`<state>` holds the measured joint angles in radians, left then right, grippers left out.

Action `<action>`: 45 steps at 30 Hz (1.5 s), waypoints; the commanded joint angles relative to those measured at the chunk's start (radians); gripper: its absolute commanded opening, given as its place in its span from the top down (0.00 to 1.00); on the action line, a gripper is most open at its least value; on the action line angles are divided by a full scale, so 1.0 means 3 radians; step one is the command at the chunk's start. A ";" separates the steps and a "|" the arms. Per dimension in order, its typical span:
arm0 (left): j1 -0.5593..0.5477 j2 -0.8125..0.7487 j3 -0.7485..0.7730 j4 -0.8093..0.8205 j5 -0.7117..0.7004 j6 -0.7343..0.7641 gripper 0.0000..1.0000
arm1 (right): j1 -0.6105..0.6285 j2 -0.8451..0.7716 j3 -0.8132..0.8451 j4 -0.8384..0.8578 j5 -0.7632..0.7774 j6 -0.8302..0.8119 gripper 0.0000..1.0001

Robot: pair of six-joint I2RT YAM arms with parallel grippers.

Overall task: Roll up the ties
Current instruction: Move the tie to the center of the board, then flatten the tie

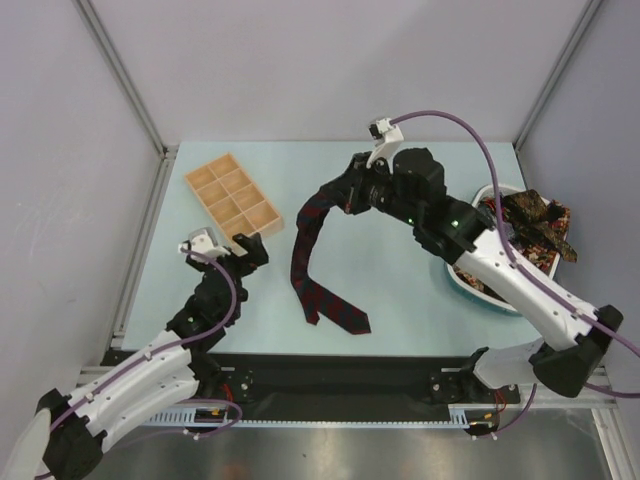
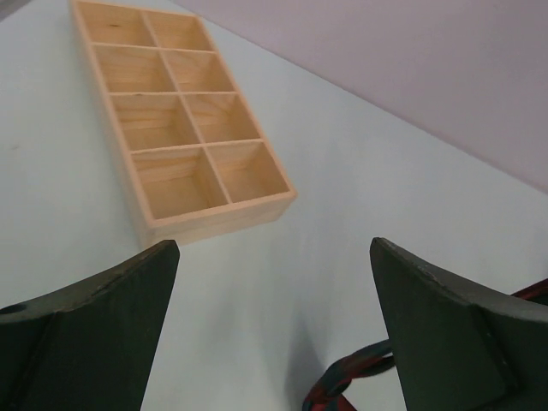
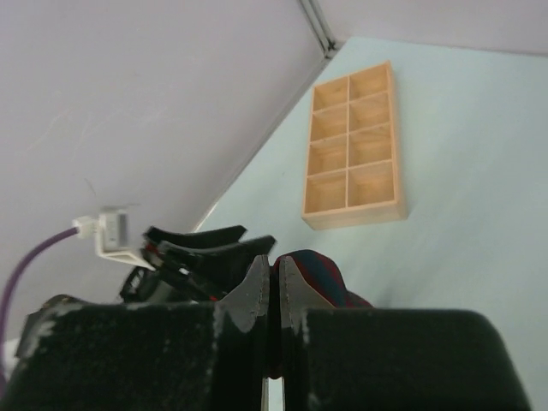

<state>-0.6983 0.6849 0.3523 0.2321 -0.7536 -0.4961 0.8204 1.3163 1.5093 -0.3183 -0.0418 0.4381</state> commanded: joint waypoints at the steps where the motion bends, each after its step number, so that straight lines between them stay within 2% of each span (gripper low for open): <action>1: -0.0014 -0.0095 0.0022 -0.0380 -0.0729 -0.0432 0.00 | -0.0188 0.0254 -0.0209 0.0335 -0.0616 0.0120 1.00; 7: -0.0014 0.0038 0.0104 -0.0385 -0.0633 -0.0346 0.00 | -0.0265 0.0725 -0.0245 0.0514 -0.0939 0.0084 1.00; 9: -0.0014 0.0104 0.0140 -0.0217 -0.0266 -0.0168 0.00 | -0.0321 0.0812 -0.0245 0.0590 -0.1051 0.0145 1.00; 10: -0.0014 0.0125 0.0135 -0.0125 -0.0027 0.0081 0.00 | -0.0336 0.0833 -0.0245 0.0606 -0.1083 0.0150 1.00; 11: -0.0014 0.0156 0.0120 0.0093 0.0366 0.0210 0.00 | -0.0352 0.0889 -0.0240 0.0626 -0.1103 0.0150 1.00; 15: -0.0019 0.0299 0.0104 0.0427 0.1078 0.0482 0.00 | -0.0398 0.0966 -0.0235 0.0621 -0.1113 0.0135 1.00; 22: -0.0019 0.0488 0.0084 0.0765 0.1836 0.0677 0.00 | -0.0444 0.1078 -0.0184 0.0524 -0.0986 0.0166 1.00; 26: -0.0024 0.0646 0.0124 0.0847 0.2107 0.0764 0.00 | -0.0444 0.1145 -0.0112 0.0392 -0.0807 0.0278 1.00; 31: -0.0040 0.0805 0.0237 0.0765 0.2118 0.0825 0.00 | -0.0439 0.1196 -0.0097 0.0366 -0.0674 0.0411 1.00; 37: -0.0081 0.0907 0.0354 0.0571 0.1755 0.0851 0.01 | -0.0378 0.1191 -0.0097 0.0335 -0.0582 0.0533 1.00; 39: -0.0086 0.0938 0.0350 0.0632 0.1816 0.0871 0.07 | -0.0316 0.1191 -0.0097 0.0274 -0.0480 0.0590 1.00; 41: -0.0091 0.0989 0.0360 0.0638 0.1791 0.0876 0.10 | -0.0280 0.1171 -0.0117 0.0258 -0.0423 0.0667 1.00; 44: -0.0101 0.1066 0.0441 0.0546 0.1715 0.0892 0.23 | -0.0219 0.1125 -0.0163 0.0263 -0.0291 0.0753 1.00; 45: -0.0101 0.1081 0.0452 0.0525 0.1654 0.0897 0.33 | -0.0199 0.1104 -0.0168 0.0263 -0.0260 0.0764 1.00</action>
<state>-0.7185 0.9962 0.4278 0.3920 -0.2161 -0.2508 0.7441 1.6783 1.4349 -0.2382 -0.1749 0.6247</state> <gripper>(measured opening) 0.708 0.036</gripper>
